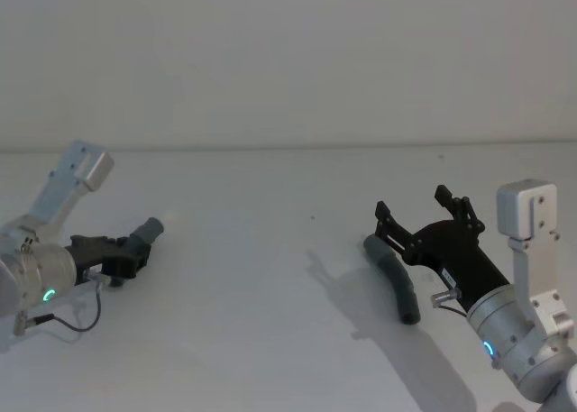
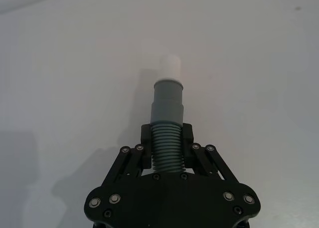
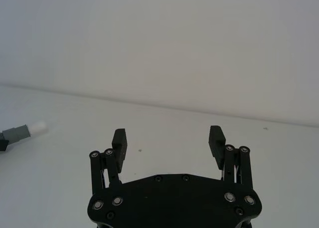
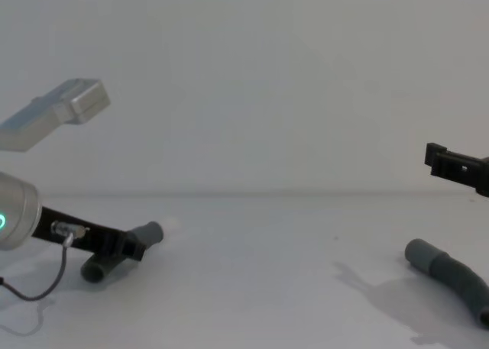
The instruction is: Use both hands to pick up one end of the pipe from the table, align the ends, and insert them.
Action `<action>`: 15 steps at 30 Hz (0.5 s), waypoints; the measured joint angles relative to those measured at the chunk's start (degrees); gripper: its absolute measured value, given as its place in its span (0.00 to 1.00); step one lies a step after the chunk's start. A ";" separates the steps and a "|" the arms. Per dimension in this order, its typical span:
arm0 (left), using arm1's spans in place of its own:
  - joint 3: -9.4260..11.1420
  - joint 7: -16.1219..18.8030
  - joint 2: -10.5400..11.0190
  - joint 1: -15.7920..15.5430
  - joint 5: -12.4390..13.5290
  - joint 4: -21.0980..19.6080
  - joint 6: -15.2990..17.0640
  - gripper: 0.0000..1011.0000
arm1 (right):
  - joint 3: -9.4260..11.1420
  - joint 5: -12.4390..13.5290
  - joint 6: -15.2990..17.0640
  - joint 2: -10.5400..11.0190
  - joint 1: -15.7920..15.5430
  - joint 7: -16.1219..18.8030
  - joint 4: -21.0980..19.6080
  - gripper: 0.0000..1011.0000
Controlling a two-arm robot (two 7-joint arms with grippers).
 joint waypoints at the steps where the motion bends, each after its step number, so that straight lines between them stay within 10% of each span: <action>1: 0.08 -0.49 0.10 -0.14 -0.06 0.04 -0.31 0.30 | 0.00 0.00 0.00 0.00 0.00 0.00 0.00 0.99; 15: 0.62 -9.22 4.36 -1.30 -2.37 -2.68 -4.32 0.30 | 0.00 0.00 0.00 0.00 0.00 0.00 0.00 0.99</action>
